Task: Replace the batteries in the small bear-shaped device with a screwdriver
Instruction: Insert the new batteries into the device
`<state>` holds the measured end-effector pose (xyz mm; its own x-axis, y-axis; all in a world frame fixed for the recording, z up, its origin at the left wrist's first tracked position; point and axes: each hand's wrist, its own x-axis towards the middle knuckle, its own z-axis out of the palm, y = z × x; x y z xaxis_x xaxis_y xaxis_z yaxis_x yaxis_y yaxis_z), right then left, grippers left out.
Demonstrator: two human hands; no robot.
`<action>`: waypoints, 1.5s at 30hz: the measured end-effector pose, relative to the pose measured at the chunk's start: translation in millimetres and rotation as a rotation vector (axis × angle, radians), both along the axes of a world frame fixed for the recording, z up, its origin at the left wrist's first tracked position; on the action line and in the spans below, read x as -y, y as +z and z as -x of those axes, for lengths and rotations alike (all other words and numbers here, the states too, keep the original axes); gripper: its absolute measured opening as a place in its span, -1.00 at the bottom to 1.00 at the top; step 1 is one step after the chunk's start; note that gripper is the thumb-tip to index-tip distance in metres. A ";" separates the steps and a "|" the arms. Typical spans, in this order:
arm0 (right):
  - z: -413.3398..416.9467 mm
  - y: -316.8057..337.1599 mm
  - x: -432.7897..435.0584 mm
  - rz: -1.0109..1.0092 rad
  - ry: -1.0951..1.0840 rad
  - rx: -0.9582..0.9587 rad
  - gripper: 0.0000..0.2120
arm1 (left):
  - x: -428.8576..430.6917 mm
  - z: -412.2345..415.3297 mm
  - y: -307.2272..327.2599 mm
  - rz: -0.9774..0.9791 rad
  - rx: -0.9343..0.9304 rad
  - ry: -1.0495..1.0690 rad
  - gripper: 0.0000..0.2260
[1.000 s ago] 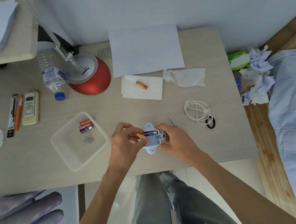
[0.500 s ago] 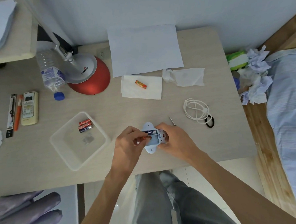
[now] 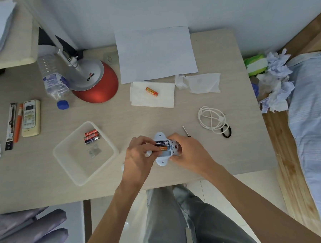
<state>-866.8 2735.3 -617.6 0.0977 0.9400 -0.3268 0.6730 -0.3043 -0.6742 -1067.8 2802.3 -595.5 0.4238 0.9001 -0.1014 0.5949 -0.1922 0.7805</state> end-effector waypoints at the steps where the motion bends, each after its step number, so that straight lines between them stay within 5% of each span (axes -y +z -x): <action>1: 0.0 0.2 0.0 -0.001 0.002 -0.001 -0.53 | 1.1 -1.9 -1.7 0.001 0.002 0.007 -0.84; 5: -0.8 0.8 0.3 -0.010 0.003 -0.007 -0.55 | 1.3 -6.7 -3.4 0.060 0.071 0.120 -0.76; 10: -0.7 0.5 0.5 -0.007 0.013 0.005 -0.52 | -6.5 -1.4 -8.1 0.241 0.069 0.197 -0.44; 16: -0.3 -0.2 0.0 0.001 0.008 -0.012 -0.53 | -11.5 -4.5 -7.9 0.528 0.144 0.274 -0.66; 22: 2.0 -1.1 1.7 0.012 0.003 -0.018 -0.56 | -15.1 -10.8 -15.8 0.677 0.160 0.332 -0.61; 31: 1.0 -1.1 0.6 0.028 0.014 0.029 -0.57 | -34.1 -14.1 -5.2 0.483 0.014 0.176 -0.51; 39: 0.4 -0.1 2.5 -0.009 0.029 0.026 -0.58 | -133.2 -61.9 -6.6 -0.112 -0.237 -0.087 -0.45; 45: 0.1 0.4 1.1 -0.017 0.037 0.041 -0.60 | -183.3 -88.3 -22.1 -0.231 -0.452 -0.340 -0.57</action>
